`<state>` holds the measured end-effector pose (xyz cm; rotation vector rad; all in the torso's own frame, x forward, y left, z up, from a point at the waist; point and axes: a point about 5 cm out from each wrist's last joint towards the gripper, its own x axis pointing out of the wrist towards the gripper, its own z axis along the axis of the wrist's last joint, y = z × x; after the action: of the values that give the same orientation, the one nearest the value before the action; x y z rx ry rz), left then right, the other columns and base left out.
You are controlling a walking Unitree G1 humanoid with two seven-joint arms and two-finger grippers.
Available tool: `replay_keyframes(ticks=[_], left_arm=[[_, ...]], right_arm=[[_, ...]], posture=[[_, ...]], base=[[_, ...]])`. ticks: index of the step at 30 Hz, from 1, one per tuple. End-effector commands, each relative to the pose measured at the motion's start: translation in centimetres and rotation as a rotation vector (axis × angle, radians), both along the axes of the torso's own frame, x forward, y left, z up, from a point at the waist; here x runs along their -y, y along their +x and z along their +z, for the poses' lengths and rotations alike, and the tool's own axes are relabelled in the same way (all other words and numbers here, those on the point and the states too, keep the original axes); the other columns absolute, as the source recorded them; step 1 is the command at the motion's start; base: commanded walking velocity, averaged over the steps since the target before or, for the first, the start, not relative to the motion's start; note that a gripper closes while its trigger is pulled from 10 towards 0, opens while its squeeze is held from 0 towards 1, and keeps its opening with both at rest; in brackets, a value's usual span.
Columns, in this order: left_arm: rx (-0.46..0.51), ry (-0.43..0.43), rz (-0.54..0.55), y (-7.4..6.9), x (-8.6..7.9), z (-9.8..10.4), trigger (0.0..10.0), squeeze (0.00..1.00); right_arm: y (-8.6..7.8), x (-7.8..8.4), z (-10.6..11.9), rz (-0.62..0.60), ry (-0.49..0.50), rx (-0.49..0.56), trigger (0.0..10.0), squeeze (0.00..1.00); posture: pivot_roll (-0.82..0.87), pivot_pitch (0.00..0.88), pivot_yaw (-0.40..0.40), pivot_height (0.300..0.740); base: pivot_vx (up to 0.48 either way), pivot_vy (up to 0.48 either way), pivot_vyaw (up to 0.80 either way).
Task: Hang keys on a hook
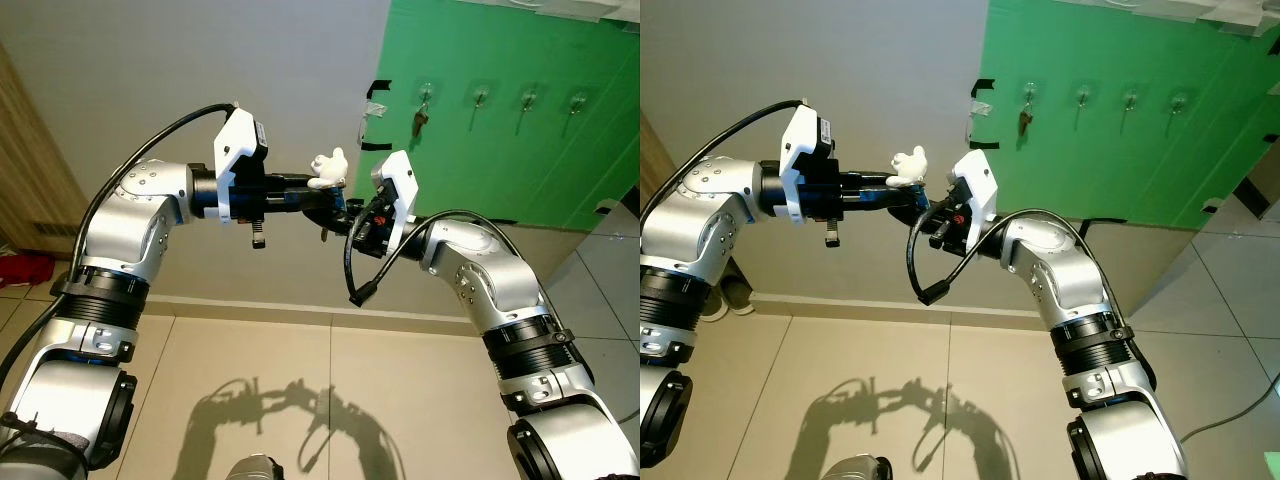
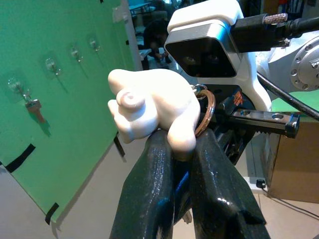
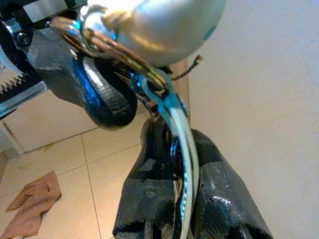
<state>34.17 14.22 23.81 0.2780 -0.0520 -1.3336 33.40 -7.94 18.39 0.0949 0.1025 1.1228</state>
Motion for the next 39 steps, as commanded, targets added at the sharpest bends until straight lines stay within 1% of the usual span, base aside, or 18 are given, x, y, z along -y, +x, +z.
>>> replay_keyframes(ticks=[1, 8, 10, 11, 13, 25, 29, 31, 32, 37, 39], left_arm=[[0.016, 0.005, -0.007, 0.0, 0.3, 0.2, 10.0, 0.0], [0.016, 0.01, 0.003, 0.0, 0.1, 0.2, 10.0, 0.0], [0.019, 0.017, 0.022, 0.1, -0.1, 0.1, 10.0, 0.0], [0.023, 0.018, 0.05, 0.4, -0.3, 0.1, 10.0, 1.0], [0.028, 0.023, 0.076, 0.6, -0.5, 0.1, 10.0, 1.0], [0.037, 0.02, 0.128, 1.0, -1.0, 0.0, 10.0, 1.0], [0.042, 0.046, 0.159, 1.1, -1.5, -0.3, 10.0, 1.0], [0.041, 0.049, 0.164, 1.2, -1.7, -0.4, 10.0, 1.0], [0.04, 0.054, 0.18, 1.2, -2.0, -0.6, 10.0, 1.0], [0.04, 0.054, 0.201, 1.1, -2.4, -0.8, 10.0, 1.0], [0.038, 0.05, 0.206, 1.0, -2.5, -0.9, 10.0, 1.0]], right_arm=[[0.1, 0.2, 1.1, -0.001, 0.018, 0.035, 0.0, 0.0], [0.1, 0.1, 1.5, 0.01, 0.028, 0.04, 0.0, 0.0], [0.1, 0.0, 1.4, 0.014, 0.027, 0.041, 0.0, 0.0], [0.1, 0.0, 1.4, 0.016, 0.024, 0.042, 0.0, 0.0], [0.1, 0.0, 1.4, 0.018, 0.021, 0.042, 0.0, 0.0], [-0.1, 0.4, 0.9, 0.018, -0.005, 0.04, 0.0, 0.0], [-0.1, 0.7, 0.6, 0.019, -0.057, 0.054, 0.0, 0.0], [-0.2, 0.8, 0.5, 0.019, -0.063, 0.055, 0.0, 0.0], [-0.2, 1.1, 0.4, 0.019, -0.083, 0.059, 0.0, 0.0], [-0.2, 1.6, 0.0, 0.017, -0.123, 0.067, 0.0, 0.0], [-0.3, 1.7, -0.3, 0.021, -0.161, 0.08, 0.0, 0.0]], posture=[[0.02, 0.0, -0.016, 0.74], [0.03, 0.0, -0.021, 0.74], [0.04, 0.0, -0.022, 0.74], [0.04, 0.0, -0.022, 0.74], [0.04, 0.0, -0.023, 0.74], [0.03, 0.0, -0.027, 0.74], [0.03, 0.0, -0.029, 0.74], [0.03, 0.0, -0.031, 0.74], [0.03, 0.0, -0.035, 0.74], [0.03, 0.0, -0.04, 0.74], [0.03, 0.0, -0.04, 0.74]], base=[[0.0, 0.0, 0.0], [0.0, 0.0, 0.0], [0.0, 0.0, 0.0], [0.0, 0.0, 0.0], [0.0, 0.0, 0.0], [0.0, 0.0, 0.0], [0.0, 0.0, 0.0], [0.0, 0.0, 0.0], [0.0, 0.0, 0.0], [0.0, 0.0, 0.0], [0.0, 0.0, 0.0]])
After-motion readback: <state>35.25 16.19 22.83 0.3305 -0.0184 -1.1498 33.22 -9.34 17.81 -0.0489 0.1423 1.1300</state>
